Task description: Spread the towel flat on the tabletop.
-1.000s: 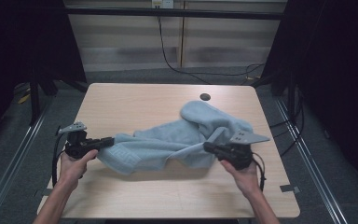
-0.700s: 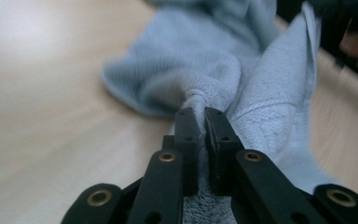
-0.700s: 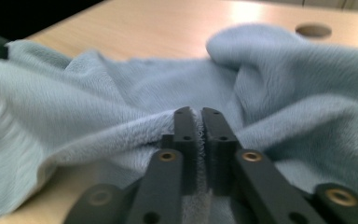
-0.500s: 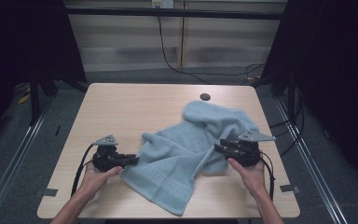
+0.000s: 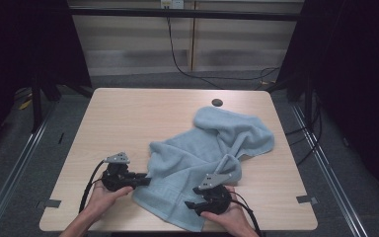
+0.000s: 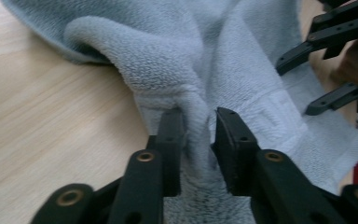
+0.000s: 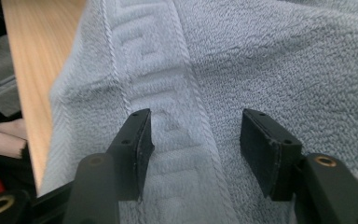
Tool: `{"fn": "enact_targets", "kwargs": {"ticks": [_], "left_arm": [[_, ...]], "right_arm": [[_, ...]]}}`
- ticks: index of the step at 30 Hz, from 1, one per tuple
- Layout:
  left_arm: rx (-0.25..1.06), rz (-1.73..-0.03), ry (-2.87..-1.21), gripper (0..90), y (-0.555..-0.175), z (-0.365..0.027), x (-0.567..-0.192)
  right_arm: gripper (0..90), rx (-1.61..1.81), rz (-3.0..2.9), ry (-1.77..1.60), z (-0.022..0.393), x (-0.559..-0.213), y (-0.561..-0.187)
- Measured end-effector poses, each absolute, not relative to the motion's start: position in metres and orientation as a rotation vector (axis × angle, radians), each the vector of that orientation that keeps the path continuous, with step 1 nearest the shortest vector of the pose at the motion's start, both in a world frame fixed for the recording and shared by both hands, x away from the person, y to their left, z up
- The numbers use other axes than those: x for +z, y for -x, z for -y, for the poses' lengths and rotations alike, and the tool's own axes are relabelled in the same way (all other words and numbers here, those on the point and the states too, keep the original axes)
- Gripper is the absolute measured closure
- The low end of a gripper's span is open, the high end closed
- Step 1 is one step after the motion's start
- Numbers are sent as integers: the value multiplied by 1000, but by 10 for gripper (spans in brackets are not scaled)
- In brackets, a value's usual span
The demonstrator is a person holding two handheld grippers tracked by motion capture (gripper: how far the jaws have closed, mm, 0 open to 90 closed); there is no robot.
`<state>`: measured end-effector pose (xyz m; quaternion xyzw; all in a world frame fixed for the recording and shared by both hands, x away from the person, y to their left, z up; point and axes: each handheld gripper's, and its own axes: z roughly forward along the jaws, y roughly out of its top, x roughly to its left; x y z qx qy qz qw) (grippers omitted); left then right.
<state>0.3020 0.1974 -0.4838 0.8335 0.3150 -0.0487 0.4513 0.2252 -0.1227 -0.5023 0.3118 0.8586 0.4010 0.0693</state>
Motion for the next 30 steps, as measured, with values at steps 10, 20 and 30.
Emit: {"fn": "enact_targets", "kwargs": {"ticks": [10, 20, 30], "left_arm": [[-60, -816, -1900, 550, -312, -224, -469], [-50, -814, -1959, 535, -315, -206, -477], [-27, -740, -1993, 476, -323, -165, -483]], "right_arm": [[872, 1132, -2525, -961, 152, -498, -214], [876, 1379, -2129, -1140, 234, -437, -231], [877, 1120, -2174, -1341, 266, -485, -277]]}}
